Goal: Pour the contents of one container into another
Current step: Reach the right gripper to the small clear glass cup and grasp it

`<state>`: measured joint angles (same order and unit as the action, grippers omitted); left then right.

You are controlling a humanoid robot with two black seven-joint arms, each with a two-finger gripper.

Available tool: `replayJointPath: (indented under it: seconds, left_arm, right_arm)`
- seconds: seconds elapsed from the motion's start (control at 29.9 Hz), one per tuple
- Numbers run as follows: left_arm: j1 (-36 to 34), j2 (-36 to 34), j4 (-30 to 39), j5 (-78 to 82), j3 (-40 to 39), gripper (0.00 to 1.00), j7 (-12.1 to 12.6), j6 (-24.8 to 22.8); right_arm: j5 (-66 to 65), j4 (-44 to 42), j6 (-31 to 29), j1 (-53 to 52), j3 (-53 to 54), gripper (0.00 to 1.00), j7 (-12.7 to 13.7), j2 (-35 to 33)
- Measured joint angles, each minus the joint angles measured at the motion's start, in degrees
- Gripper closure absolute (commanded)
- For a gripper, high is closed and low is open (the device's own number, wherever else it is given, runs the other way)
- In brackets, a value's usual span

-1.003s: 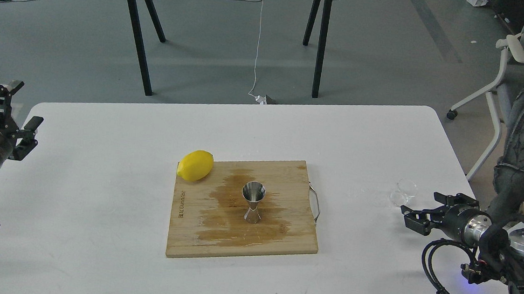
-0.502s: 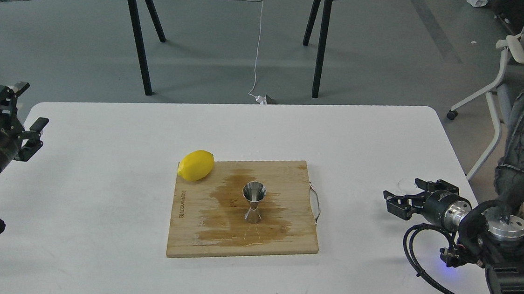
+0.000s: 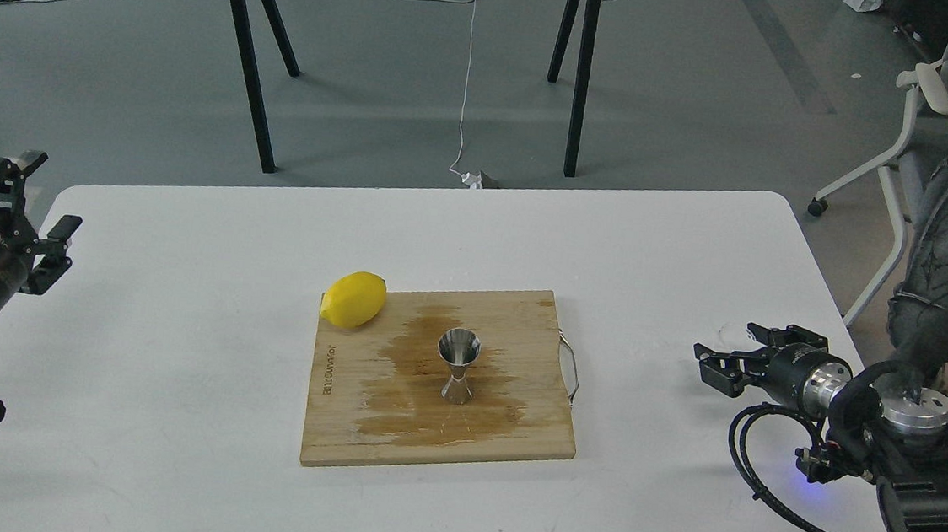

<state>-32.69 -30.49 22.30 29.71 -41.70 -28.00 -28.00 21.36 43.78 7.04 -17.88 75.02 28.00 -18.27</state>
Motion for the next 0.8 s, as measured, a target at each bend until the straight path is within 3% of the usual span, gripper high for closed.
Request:
replayJointPath:
  seconds: [0.6,0.8]
  left_arm:
    - [0.00,0.35,-0.85,0.00,0.03,0.01,0.00,0.00]
    - [0.00,0.43,-1.53,0.00,0.03,0.01,0.00,0.00]
  right_arm:
    - [-0.79,-1.33,-0.32,0.15,0.13,0.71,-0.13,-0.18]
    - [-1.62,-1.34,-1.62,0.36,0.13,0.77,-0.14,-0.18]
